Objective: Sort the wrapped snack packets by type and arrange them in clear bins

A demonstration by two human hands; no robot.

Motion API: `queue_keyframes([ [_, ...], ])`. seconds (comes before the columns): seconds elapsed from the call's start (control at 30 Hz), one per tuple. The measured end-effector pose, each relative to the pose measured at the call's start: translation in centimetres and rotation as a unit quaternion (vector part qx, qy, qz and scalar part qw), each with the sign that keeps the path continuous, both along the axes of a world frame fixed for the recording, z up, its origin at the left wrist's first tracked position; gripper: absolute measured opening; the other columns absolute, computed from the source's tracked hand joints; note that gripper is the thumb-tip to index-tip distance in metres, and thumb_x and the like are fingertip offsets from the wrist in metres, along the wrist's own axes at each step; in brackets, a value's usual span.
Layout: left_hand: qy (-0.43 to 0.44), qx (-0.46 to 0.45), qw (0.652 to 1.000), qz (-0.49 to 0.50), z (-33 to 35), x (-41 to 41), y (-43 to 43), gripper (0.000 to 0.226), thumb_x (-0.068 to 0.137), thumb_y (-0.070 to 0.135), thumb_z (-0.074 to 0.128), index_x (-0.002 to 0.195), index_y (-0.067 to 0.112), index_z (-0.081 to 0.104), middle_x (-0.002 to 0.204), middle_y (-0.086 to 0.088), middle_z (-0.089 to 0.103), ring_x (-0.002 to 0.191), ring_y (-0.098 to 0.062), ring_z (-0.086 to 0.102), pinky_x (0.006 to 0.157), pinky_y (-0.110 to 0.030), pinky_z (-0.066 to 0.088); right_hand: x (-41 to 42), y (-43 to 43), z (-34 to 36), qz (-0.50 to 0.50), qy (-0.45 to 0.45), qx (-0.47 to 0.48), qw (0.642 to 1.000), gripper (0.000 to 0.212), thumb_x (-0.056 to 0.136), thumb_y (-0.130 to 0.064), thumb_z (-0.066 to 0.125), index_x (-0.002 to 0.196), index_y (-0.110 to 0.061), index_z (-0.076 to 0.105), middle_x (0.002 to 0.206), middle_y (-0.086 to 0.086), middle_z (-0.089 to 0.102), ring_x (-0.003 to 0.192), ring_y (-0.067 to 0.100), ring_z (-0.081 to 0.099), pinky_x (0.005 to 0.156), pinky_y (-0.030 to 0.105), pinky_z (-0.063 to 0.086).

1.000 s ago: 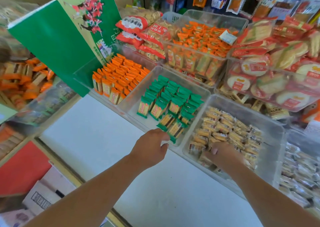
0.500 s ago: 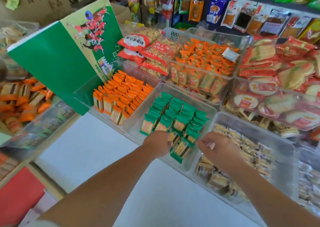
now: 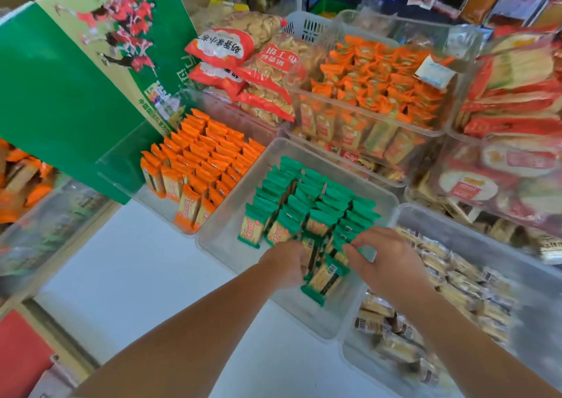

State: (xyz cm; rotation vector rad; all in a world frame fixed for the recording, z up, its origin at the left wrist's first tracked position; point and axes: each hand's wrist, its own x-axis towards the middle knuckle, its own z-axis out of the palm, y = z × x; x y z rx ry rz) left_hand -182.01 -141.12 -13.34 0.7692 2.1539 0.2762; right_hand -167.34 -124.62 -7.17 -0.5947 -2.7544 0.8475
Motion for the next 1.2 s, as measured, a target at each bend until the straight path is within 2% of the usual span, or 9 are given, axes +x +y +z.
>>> queue_keyframes([
  [0.13,0.010,0.054,0.997,0.053,-0.5,-0.1,0.2,0.026,0.083,0.009,0.076,0.078,0.026,0.058,0.087,0.007,0.063,0.082,-0.015,0.063,0.069,-0.032,0.056,-0.5,0.4,-0.6,0.007,-0.007,0.030,0.999,0.017,0.087,-0.037,0.072,0.079,-0.022,0.071,0.082,-0.008,0.070,0.085,0.020,0.068,0.072,0.037,0.057],
  [0.23,0.023,0.061,0.996,0.057,0.3,0.1,0.4,0.030,0.076,0.002,0.072,0.075,0.025,0.052,0.082,0.005,0.062,0.079,-0.016,0.062,0.067,-0.035,0.056,-0.8,0.4,-0.6,0.016,-0.017,0.069,0.997,0.010,0.081,-0.029,0.082,0.083,-0.023,0.075,0.084,-0.008,0.073,0.084,0.022,0.070,0.082,0.042,0.058],
  [0.43,0.035,0.099,0.994,0.032,2.7,-1.4,-1.2,0.020,0.088,0.013,0.069,0.086,0.026,0.054,0.090,0.010,0.061,0.090,-0.012,0.059,0.069,-0.030,0.049,-5.1,0.2,0.7,0.075,-0.216,0.017,0.973,0.055,0.092,-0.048,0.069,0.142,-0.036,0.052,0.139,-0.012,0.057,0.116,0.016,0.062,0.092,0.038,0.056],
  [0.6,0.009,0.151,0.987,0.056,3.5,-2.3,-2.7,0.020,0.089,0.006,0.065,0.085,0.025,0.058,0.097,0.008,0.064,0.095,-0.013,0.059,0.084,-0.037,0.055,-7.7,-0.8,0.3,0.056,-0.239,-0.038,0.969,0.034,0.093,-0.043,0.069,0.125,-0.034,0.066,0.124,-0.009,0.067,0.110,0.016,0.062,0.091,0.035,0.054],
  [0.7,0.051,0.076,0.995,0.024,2.8,-2.2,-3.4,0.017,0.094,0.019,0.066,0.109,0.025,0.062,0.119,0.005,0.064,0.111,-0.017,0.060,0.093,-0.037,0.054,-8.9,-0.9,-0.5,0.033,-0.252,0.001,0.967,0.033,0.093,-0.044,0.068,0.123,-0.030,0.066,0.120,-0.008,0.064,0.108,0.017,0.060,0.087,0.035,0.054],
  [0.77,0.009,0.037,0.999,-0.009,2.5,-1.8,-3.4,0.022,0.098,0.024,0.062,0.119,0.022,0.065,0.122,0.004,0.063,0.114,-0.019,0.059,0.094,-0.034,0.052,-9.5,-1.1,-1.1,0.030,-0.254,0.036,0.966,0.033,0.092,-0.044,0.068,0.121,-0.029,0.066,0.117,-0.006,0.058,0.110,0.019,0.057,0.085,0.035,0.054],
  [0.9,-0.108,-0.021,0.990,-0.084,2.3,-1.0,-2.2,0.024,0.100,0.022,0.058,0.121,0.021,0.069,0.114,0.005,0.065,0.101,-0.017,0.061,0.082,-0.026,0.050,-10.0,-1.4,-2.3,0.032,-0.241,0.074,0.967,0.033,0.092,-0.046,0.067,0.119,-0.027,0.062,0.115,-0.004,0.051,0.112,0.021,0.054,0.083,0.034,0.051],
  [1.07,-0.130,-0.108,0.962,-0.217,1.1,1.5,0.1,0.033,0.101,0.018,0.057,0.132,0.011,0.065,0.109,-0.003,0.059,0.094,-0.018,0.053,0.069,-0.027,0.046,-9.9,-1.2,-2.8,0.051,-0.228,0.139,0.962,0.041,0.091,-0.053,0.065,0.116,-0.027,0.046,0.115,-0.005,0.053,0.109,0.021,0.057,0.084,0.035,0.049],
  [1.2,-0.144,-0.118,0.959,-0.215,1.0,1.8,0.7,0.031,0.104,0.007,0.042,0.128,-0.005,0.057,0.117,-0.022,0.061,0.087,-0.023,0.047,0.065,-0.031,0.039,-9.1,0.7,-1.3,0.055,-0.201,0.134,0.969,0.040,0.091,-0.059,0.063,0.113,-0.029,0.050,0.107,-0.010,0.055,0.099,0.016,0.059,0.073,0.030,0.045],
])
